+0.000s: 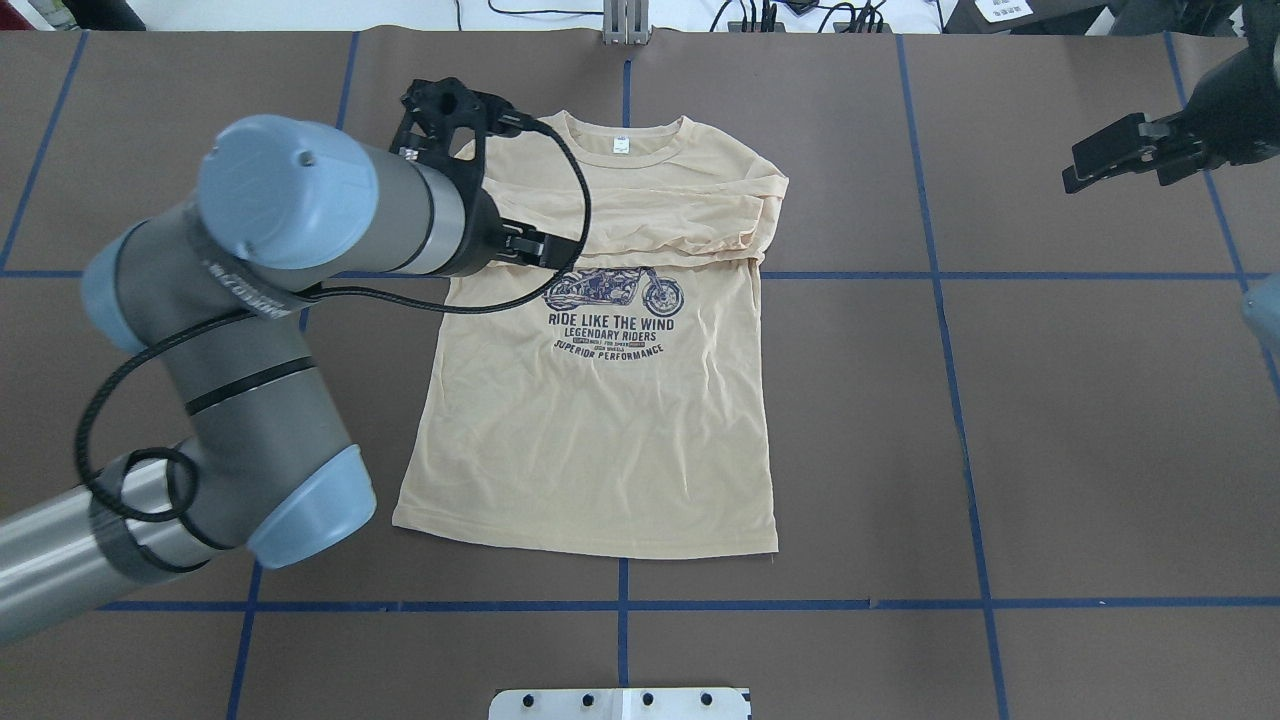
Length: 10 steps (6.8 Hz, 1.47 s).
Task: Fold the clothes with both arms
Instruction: 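Release the sleeve and move both grippers to the shirt's sides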
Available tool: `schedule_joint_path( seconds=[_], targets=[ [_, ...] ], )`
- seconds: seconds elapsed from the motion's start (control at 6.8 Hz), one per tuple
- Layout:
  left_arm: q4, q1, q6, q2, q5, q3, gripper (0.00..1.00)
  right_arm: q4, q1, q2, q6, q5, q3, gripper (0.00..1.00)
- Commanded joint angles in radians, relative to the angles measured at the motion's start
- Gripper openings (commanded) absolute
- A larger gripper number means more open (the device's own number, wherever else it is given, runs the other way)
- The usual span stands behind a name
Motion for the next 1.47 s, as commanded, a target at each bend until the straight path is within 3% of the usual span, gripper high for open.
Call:
schedule_joint_path(
  seconds=[0.0,0.15,0.44,0.74,1.18,1.32],
  targets=[
    [0.013,-0.009,0.006,0.099,-0.004,-0.101,1.0,0.0,-0.153,-0.003,0.175,-0.122,0.077,1.0],
    [0.008,-0.008,0.002,0.134,0.003,-0.124,1.0,0.0,-0.23,-0.003,0.252,-0.196,0.102,1.0],
    [0.005,-0.008,0.001,0.21,0.006,-0.189,1.0,0.0,-0.283,-0.043,0.284,-0.215,0.154,1.0],
    [-0.004,-0.005,0.002,0.254,0.001,-0.201,1.0,0.0,-0.387,-0.085,0.359,-0.305,0.191,1.0],
    [-0.188,0.012,-0.004,0.453,0.004,-0.206,1.0,0.0,-0.6,-0.086,0.554,-0.496,0.214,1.0],
    [-0.202,0.058,-0.07,0.472,0.01,-0.195,1.0,0.0,-0.673,-0.095,0.627,-0.549,0.214,1.0]
  ],
)
